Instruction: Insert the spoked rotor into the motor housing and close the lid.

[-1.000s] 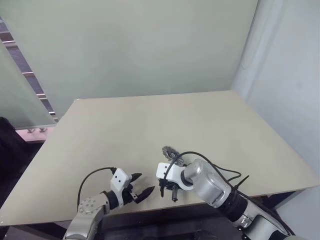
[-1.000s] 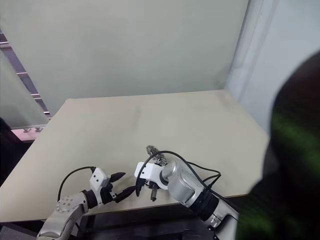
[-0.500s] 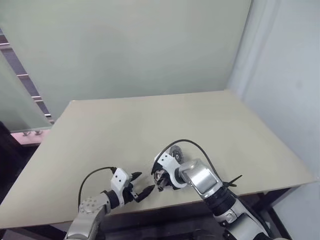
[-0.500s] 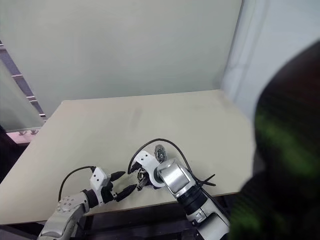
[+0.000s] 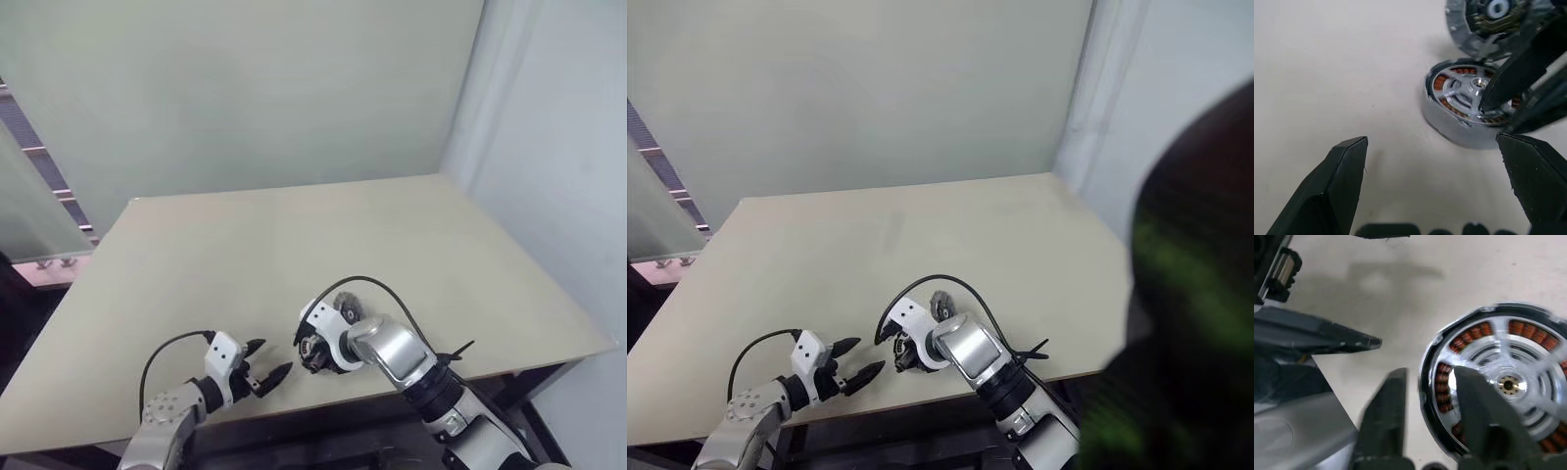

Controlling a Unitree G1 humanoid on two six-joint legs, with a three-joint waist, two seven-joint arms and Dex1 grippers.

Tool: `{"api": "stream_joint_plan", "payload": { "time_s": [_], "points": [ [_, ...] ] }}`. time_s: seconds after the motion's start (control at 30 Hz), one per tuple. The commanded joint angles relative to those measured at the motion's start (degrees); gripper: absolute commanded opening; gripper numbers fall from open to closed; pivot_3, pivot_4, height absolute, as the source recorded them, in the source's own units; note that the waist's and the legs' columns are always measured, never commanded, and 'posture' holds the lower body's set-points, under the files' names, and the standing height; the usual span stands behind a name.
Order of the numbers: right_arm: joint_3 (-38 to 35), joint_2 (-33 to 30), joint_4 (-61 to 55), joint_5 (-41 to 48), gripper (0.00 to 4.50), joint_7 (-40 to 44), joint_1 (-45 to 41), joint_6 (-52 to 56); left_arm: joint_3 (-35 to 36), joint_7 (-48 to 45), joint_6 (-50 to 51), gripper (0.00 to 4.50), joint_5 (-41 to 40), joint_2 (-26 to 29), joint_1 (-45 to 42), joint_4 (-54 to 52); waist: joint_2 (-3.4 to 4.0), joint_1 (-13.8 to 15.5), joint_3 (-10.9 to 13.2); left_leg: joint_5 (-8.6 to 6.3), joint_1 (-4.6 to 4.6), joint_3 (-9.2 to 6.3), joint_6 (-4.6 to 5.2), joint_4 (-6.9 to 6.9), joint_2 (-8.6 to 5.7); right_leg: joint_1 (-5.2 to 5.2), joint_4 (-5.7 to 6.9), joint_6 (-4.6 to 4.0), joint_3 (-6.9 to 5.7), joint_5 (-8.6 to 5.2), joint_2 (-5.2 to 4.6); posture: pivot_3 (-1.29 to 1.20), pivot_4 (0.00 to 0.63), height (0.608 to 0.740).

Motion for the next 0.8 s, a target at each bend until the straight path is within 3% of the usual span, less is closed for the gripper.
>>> {"api": "stream_joint_plan", "payload": {
  "time_s": [0.03, 0.2, 0.53, 0.8],
  "points": [
    [0.8, -1.1, -2.9, 1.3, 2.84, -0.2, -1.7, -1.2, 1.6, 0.2, -0.2, 4.5, -0.9, 0.8, -0.3, -2.1, -0.01, 0.0, 0.0, -0.01, -0.02, 0.0, -0.02, -0.02, 0.0, 0.0, 0.0, 0.0, 0.0, 0.01, 0.0, 0.0, 0.0, 0.74],
    [1.7, -2.6, -5.6, 2.6, 4.49, -0.8, -2.1, -1.9, 2.0, 0.3, -0.1, 4.5, -1.2, 1.0, 0.2, -2.6, -0.01, 0.3, 0.0, -0.08, -0.1, -0.02, -0.13, -0.03, -0.06, -0.04, -0.02, -0.01, 0.02, 0.02, -0.04, 0.0, 0.0, 0.74],
    [2.5, -8.6, -17.4, 5.8, 4.49, 1.2, -5.1, -0.7, 2.7, 0.2, 0.8, 4.5, -1.7, 1.7, 0.9, -3.1, -0.01, 0.3, 0.0, -0.17, -0.24, -0.07, -0.28, -0.06, -0.09, -0.15, -0.06, -0.01, 0.0, 0.02, -0.06, 0.0, 0.0, 0.74],
    [-6.8, -16.6, -21.8, 3.1, 4.49, -4.1, -10.3, -5.6, 3.1, 0.0, 1.4, 4.5, -1.9, 2.0, 0.7, -3.4, -0.01, 0.6, 0.0, -0.3, -0.34, -0.1, -0.47, -0.04, -0.15, -0.19, -0.13, 0.11, 0.01, 0.1, -0.08, 0.0, 0.0, 0.74]
  ]
}}
